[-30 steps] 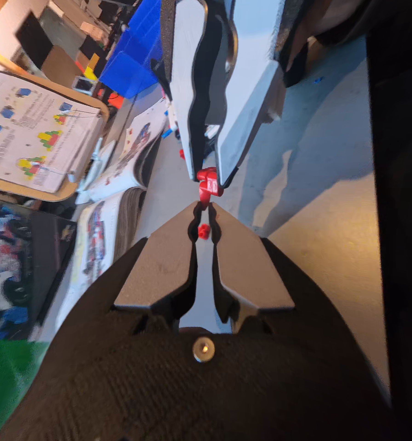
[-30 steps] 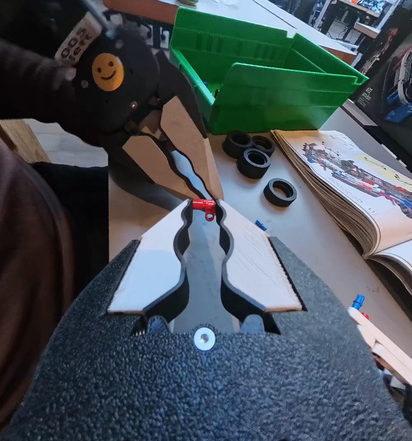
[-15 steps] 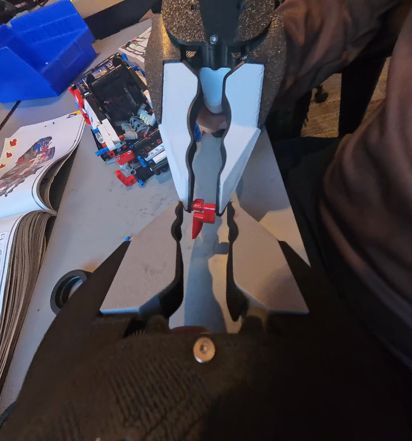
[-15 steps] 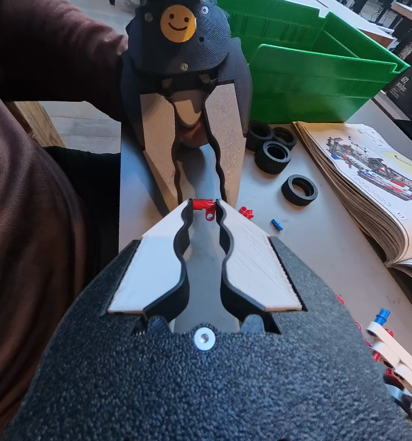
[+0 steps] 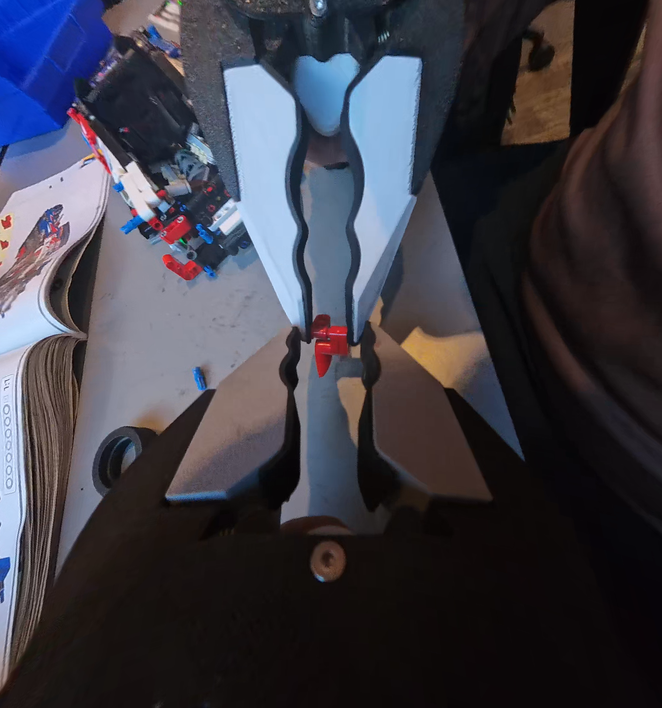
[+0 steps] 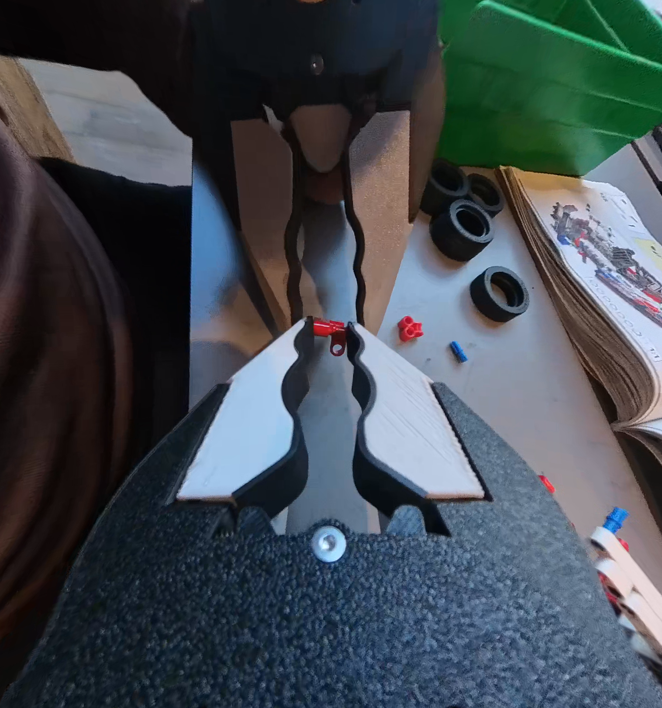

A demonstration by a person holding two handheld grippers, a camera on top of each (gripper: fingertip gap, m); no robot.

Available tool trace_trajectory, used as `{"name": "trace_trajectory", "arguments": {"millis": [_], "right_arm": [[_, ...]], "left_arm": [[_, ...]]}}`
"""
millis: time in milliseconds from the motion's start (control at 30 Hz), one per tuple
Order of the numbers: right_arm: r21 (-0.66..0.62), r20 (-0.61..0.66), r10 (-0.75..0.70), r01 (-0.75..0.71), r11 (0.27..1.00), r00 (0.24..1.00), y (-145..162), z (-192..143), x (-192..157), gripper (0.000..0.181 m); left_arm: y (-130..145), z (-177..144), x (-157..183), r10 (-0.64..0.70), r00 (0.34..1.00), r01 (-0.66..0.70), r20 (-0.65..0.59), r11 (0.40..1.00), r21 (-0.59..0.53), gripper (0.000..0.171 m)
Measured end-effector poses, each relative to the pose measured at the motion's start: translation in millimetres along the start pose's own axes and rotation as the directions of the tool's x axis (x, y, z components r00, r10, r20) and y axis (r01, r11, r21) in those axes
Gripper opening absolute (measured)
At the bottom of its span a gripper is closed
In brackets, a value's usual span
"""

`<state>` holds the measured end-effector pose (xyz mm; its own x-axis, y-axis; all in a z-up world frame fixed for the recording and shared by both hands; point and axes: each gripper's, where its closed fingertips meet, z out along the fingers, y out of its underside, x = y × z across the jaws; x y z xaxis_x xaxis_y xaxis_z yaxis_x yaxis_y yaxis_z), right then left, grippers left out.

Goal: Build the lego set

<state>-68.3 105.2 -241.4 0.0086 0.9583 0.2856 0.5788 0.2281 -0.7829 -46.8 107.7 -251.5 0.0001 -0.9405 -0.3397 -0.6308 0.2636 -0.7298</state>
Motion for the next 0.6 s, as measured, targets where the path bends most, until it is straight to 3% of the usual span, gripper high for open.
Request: {"name": "trace_trajectory", "arguments": {"millis": [267, 367, 433, 600], "right_arm": [[0.07, -0.045, 0.078, -0.074, 0.995, 0.996, -9, -3, 15, 0.015], [0.112, -0.126, 0.018, -0.004, 0.994, 0.992, -16, -8, 27, 0.016], [0.13, -0.18, -0.045, 0.07, 0.989, 0.983, -22, -12, 30, 0.016], [0.044, -0.246, -0.238, 0.256, 0.966, 0.94, -14, -7, 22, 0.016]], "left_arm": [[-9, -7, -16, -0.082, 0.995, 0.076, 0.057, 0.992, 0.096, 0.028], [-16, -13, -26, -0.096, 0.99, 0.076, 0.107, 0.982, 0.172, 0.029], [-21, -20, -26, -0.12, 0.99, 0.1, 0.078, 0.968, 0.23, 0.033], [-10, -24, -30, -0.182, 0.983, 0.171, 0.04, 0.965, 0.198, 0.047]]}}
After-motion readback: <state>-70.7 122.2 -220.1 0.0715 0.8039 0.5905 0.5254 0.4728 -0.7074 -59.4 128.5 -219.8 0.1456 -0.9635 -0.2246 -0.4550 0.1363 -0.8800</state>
